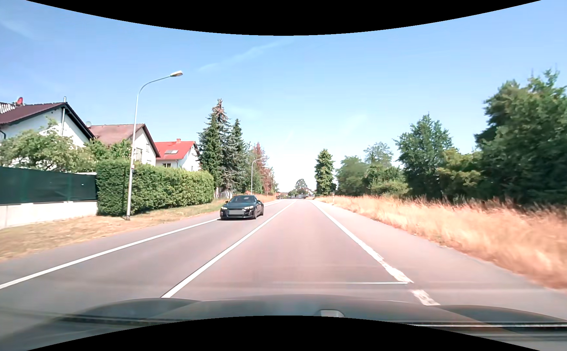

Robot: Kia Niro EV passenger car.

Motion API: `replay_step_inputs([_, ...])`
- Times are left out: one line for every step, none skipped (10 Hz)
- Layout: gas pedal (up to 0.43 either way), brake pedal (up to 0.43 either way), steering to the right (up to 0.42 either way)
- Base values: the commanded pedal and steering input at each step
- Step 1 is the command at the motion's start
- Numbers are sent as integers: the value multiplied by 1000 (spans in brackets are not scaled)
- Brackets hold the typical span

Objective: Follow the waypoints while adhering to traffic rules and regulations

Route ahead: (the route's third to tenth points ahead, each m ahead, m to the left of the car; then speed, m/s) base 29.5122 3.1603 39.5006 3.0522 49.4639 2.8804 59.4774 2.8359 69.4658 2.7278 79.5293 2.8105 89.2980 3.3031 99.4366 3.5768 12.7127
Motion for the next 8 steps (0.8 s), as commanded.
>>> replay_step_inputs([87,0,0])
replay_step_inputs([87,0,0])
replay_step_inputs([87,0,0])
replay_step_inputs([87,0,0])
replay_step_inputs([87,0,0])
replay_step_inputs([87,0,0])
replay_step_inputs([87,0,0])
replay_step_inputs([87,0,0])
